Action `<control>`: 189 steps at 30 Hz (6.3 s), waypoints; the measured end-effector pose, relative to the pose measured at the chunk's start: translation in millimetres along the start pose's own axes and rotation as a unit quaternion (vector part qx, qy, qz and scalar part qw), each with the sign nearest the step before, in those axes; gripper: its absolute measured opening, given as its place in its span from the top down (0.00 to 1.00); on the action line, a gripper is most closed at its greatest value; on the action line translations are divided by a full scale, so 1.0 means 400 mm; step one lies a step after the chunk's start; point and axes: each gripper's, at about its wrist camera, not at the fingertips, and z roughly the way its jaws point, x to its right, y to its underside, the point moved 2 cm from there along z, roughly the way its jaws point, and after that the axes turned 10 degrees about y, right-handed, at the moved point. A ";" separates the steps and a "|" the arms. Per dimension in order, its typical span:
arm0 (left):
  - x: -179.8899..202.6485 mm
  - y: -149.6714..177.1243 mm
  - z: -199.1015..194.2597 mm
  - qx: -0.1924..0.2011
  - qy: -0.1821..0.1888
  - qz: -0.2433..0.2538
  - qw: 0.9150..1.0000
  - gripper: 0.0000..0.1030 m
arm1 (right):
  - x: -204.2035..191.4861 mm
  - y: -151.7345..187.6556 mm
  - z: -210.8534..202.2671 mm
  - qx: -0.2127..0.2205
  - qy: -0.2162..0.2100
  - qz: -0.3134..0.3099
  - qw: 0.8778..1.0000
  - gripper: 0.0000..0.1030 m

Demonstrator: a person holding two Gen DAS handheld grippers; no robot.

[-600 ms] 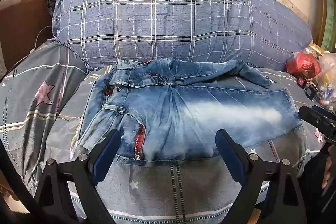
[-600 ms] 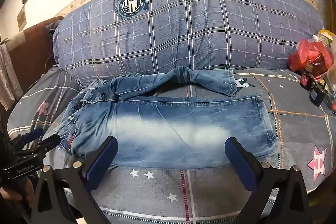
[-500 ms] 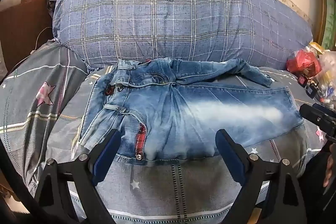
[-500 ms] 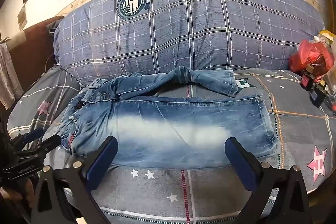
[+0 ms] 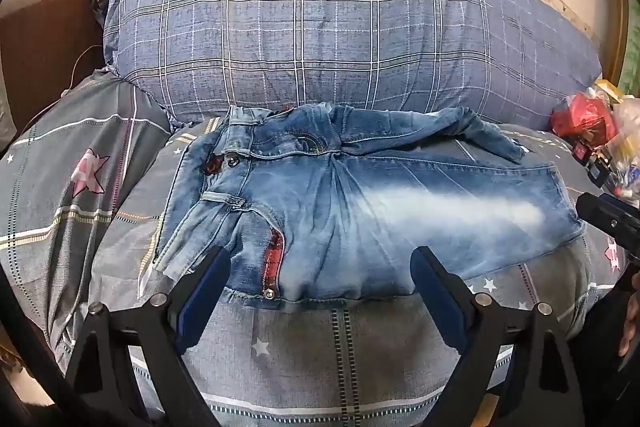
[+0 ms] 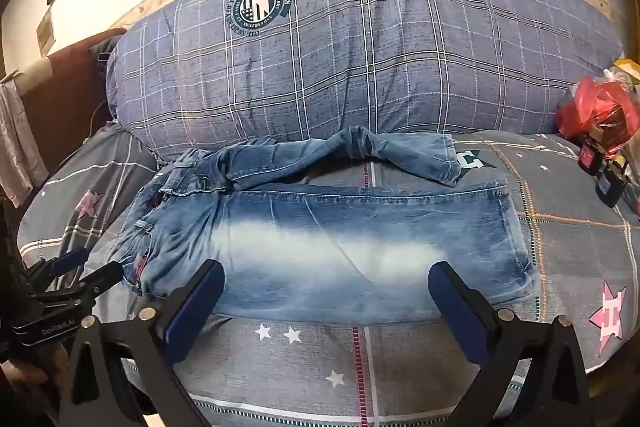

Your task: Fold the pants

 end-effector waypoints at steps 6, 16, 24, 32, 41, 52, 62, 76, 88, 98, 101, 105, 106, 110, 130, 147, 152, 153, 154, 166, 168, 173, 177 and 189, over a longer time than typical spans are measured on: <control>-0.003 0.001 -0.001 0.000 0.001 0.001 1.000 0.11 | -0.002 -0.001 -0.002 0.000 -0.001 0.000 1.000 0.00; -0.004 0.001 -0.006 0.003 -0.001 -0.001 1.000 0.11 | -0.003 -0.001 -0.010 0.002 -0.002 -0.001 1.000 0.00; -0.002 0.000 -0.007 0.004 -0.002 -0.002 1.000 0.11 | -0.006 0.000 -0.011 0.002 -0.002 -0.001 1.000 0.00; -0.007 -0.004 -0.006 0.007 -0.003 -0.003 1.000 0.11 | -0.015 -0.003 -0.007 0.000 -0.003 -0.002 1.000 0.00; -0.016 -0.009 0.006 0.005 -0.001 -0.006 1.000 0.11 | -0.025 -0.006 0.006 -0.005 -0.005 -0.004 1.000 0.00; -0.020 -0.018 0.025 -0.002 -0.001 -0.005 1.000 0.11 | -0.036 -0.008 0.024 -0.012 -0.007 -0.004 1.000 0.00; -0.037 -0.035 0.057 -0.007 -0.004 -0.010 1.000 0.11 | -0.054 -0.027 0.058 -0.019 -0.014 -0.005 1.000 0.00; -0.057 -0.053 0.096 -0.015 -0.002 -0.019 1.000 0.11 | -0.080 -0.046 0.109 -0.030 -0.019 -0.012 0.999 0.00; -0.094 -0.070 0.130 -0.022 -0.004 -0.027 0.999 0.11 | -0.117 -0.074 0.155 -0.035 -0.026 -0.025 0.999 0.00; -0.187 -0.113 0.181 -0.055 -0.015 -0.016 0.998 0.11 | -0.158 -0.145 0.210 -0.022 -0.032 -0.056 0.998 0.00; -0.218 -0.147 0.195 -0.068 -0.002 -0.024 0.997 0.11 | -0.162 -0.174 0.236 -0.024 -0.038 -0.053 0.998 0.00; -0.249 -0.187 0.212 -0.082 0.018 -0.029 0.996 0.11 | -0.162 -0.221 0.268 -0.012 -0.021 -0.062 0.998 0.00; -0.254 -0.193 0.216 -0.083 0.016 -0.028 0.996 0.11 | -0.155 -0.231 0.279 -0.016 -0.021 -0.058 0.998 0.00; -0.283 -0.229 0.242 -0.084 0.003 -0.015 0.996 0.11 | -0.102 -0.268 0.338 -0.042 -0.019 -0.016 0.999 0.00; -0.476 -0.393 0.495 -0.120 0.008 -0.058 0.991 0.11 | -0.126 -0.464 0.681 -0.126 -0.043 -0.049 0.990 0.00; -0.517 -0.457 0.710 -0.159 -0.007 -0.067 0.985 0.11 | -0.074 -0.437 0.948 -0.214 -0.025 -0.038 0.976 0.00; -0.523 -0.458 0.752 -0.160 -0.008 -0.076 0.984 0.11 | -0.028 -0.418 0.955 -0.215 -0.026 -0.002 0.976 0.00; -0.526 -0.460 0.756 -0.160 -0.007 -0.079 0.984 0.11 | -0.019 -0.420 0.946 -0.210 -0.026 0.007 0.977 0.00; -0.530 -0.462 0.760 -0.159 -0.007 -0.080 0.984 0.11 | -0.010 -0.424 0.932 -0.202 -0.028 0.015 0.979 0.00; -0.563 -0.500 0.894 -0.178 -0.035 -0.073 0.981 0.11 | 0.018 -0.458 0.974 -0.257 -0.041 -0.097 0.961 0.00; -0.572 -0.509 0.914 -0.172 -0.031 -0.089 0.981 0.11 | 0.002 -0.444 1.003 -0.273 -0.038 -0.124 0.953 0.00; -0.567 -0.494 0.924 -0.161 -0.014 -0.098 0.982 0.32 | -0.039 -0.422 1.009 -0.249 -0.028 -0.152 0.956 0.01; -0.513 -0.496 0.920 -0.159 -0.036 -0.040 0.986 0.60 | -0.058 -0.402 0.993 -0.238 -0.044 -0.162 0.957 0.36; -0.448 -0.563 0.781 -0.074 0.022 -0.055 0.995 0.79 | -0.141 -0.427 0.841 -0.176 -0.032 -0.186 0.966 0.89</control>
